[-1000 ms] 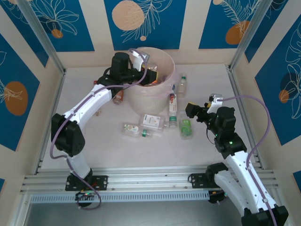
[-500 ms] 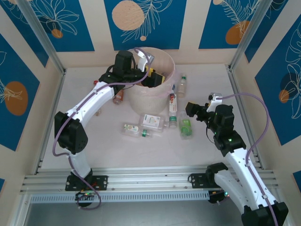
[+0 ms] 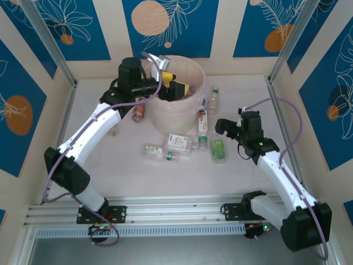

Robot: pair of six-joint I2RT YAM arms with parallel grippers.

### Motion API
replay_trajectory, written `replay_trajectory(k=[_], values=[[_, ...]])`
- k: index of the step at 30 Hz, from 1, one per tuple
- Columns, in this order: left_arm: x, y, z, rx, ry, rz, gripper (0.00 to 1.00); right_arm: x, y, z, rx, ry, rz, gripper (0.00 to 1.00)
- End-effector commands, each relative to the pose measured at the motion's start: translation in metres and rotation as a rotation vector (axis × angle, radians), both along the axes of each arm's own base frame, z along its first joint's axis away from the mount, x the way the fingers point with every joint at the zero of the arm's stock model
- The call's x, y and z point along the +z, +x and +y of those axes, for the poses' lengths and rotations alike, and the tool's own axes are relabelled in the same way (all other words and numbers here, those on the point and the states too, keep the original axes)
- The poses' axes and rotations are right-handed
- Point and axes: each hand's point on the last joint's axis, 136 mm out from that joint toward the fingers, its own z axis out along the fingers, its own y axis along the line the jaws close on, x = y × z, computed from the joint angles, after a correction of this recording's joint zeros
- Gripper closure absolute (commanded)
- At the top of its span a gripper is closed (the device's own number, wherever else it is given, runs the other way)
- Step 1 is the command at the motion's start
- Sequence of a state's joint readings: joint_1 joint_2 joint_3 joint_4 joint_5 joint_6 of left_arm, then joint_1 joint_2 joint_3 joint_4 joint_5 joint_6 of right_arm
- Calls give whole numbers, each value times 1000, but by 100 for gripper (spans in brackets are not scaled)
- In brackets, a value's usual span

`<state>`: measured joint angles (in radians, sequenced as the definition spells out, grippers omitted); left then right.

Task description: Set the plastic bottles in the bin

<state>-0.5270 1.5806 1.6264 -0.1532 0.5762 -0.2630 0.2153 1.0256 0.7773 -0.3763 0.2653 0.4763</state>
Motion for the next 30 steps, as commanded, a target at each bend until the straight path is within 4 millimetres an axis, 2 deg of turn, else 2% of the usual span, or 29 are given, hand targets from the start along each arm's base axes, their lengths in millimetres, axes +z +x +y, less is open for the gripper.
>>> replay_trajectory(k=[1,5,9,11,13,16,20,22,26,30], values=[[13,3,17,134,-33,-21,0,-11,-4,-4,-50,0,120,0],[11,1,38,244,-50,4,0,-32,-8,3,-64,57,207,0],[-3,-3,63,368,-66,32,0,-51,-17,13,-42,103,277,0],[-11,-10,74,403,-95,94,0,-58,-21,28,27,142,309,2],[-18,-21,77,387,-111,118,0,-68,-25,33,33,117,343,3],[-35,-29,94,453,-98,137,0,-82,-26,29,2,25,372,3],[-57,-30,135,637,-61,140,0,-102,-26,33,12,-35,430,4],[-63,-33,149,684,-61,137,0,-112,-24,30,-23,-70,452,4],[-70,-37,170,761,-67,120,0,-129,-20,25,-71,-133,483,5],[-74,-37,180,794,-60,116,0,-136,-17,18,-116,-168,490,8]])
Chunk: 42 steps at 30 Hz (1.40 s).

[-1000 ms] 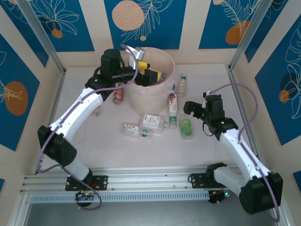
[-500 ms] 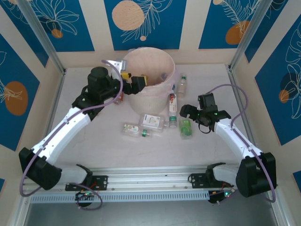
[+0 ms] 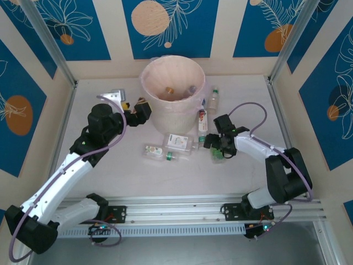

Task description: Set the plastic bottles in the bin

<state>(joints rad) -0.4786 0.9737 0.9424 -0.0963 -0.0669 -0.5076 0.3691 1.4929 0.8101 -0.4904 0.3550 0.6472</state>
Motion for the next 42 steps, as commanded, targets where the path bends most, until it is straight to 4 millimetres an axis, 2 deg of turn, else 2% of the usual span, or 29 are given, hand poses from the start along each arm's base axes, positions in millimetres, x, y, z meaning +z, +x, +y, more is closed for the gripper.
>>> replay_trajectory(k=[1,4,8,20,25,30,35,39,42], values=[[-1,4,16,73,-1,-9,0,3,9,-11,-66,-61,-29,9],[-6,7,17,78,1,6,0,-1,10,-15,-82,-82,-28,10],[-13,11,22,94,-6,28,0,-4,15,-17,-101,-96,-32,17],[-31,16,44,180,-42,65,0,-11,28,-11,-96,-133,-23,22],[-43,14,59,236,-43,88,0,-5,25,-19,-122,-161,-80,34],[-52,15,72,284,-69,105,0,18,27,-24,-125,-152,-198,46],[-61,18,76,294,-102,125,0,53,33,-23,-104,-97,-367,57],[-64,20,78,294,-107,134,0,87,32,-27,-113,-75,-483,63],[-67,21,80,297,-106,140,0,122,32,-23,-92,-20,-589,63]])
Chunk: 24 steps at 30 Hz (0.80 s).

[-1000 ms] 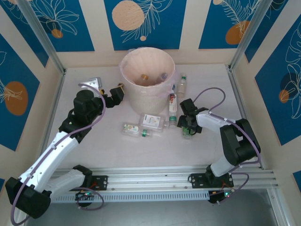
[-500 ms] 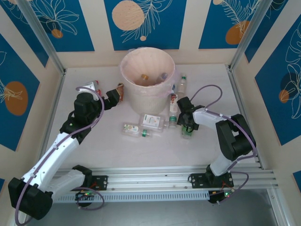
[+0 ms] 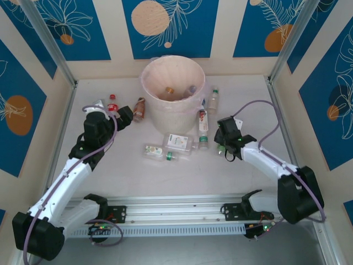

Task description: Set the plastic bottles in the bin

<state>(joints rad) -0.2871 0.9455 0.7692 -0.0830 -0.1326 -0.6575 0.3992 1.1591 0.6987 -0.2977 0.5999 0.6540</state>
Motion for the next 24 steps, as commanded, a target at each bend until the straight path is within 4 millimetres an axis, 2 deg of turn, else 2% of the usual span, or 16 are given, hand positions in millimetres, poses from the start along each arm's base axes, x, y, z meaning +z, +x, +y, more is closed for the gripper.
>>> replay_trajectory(k=[1,4,8,11,13,17,19,24], values=[[3,4,2,7,-31,-21,0,47,6,4,39,29,-167,63],[-2,5,4,14,-33,-12,0,88,6,14,108,78,-284,72],[-7,5,6,21,-37,-3,0,138,5,30,207,141,-408,71],[-10,5,8,27,-34,4,0,176,3,55,342,211,-482,70],[-11,4,10,31,-35,6,0,204,-2,79,476,277,-519,70],[-13,3,12,35,-36,8,0,257,-10,111,643,368,-624,67],[-14,2,13,37,-37,10,0,277,-12,125,713,406,-650,66],[-14,-2,17,45,-33,7,0,296,8,148,770,399,-641,67]])
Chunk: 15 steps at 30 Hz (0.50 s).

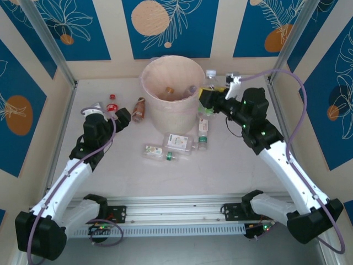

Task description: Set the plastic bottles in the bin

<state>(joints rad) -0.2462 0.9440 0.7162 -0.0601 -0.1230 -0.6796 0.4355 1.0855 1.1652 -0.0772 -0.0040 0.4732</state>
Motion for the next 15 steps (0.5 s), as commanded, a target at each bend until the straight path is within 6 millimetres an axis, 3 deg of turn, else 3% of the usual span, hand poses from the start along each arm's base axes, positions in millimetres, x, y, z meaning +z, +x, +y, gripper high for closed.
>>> replay_trajectory(k=[1,5,8,15], values=[[5,-4,5,10,-17,-25,0,14,8,25,97,-19,-33,67],[6,-7,9,19,-16,-30,0,26,28,48,140,-53,-17,67],[5,-8,11,24,-17,-29,0,24,50,62,118,-111,-17,66],[3,-10,11,21,-19,-20,0,-3,101,71,3,-208,62,66]])
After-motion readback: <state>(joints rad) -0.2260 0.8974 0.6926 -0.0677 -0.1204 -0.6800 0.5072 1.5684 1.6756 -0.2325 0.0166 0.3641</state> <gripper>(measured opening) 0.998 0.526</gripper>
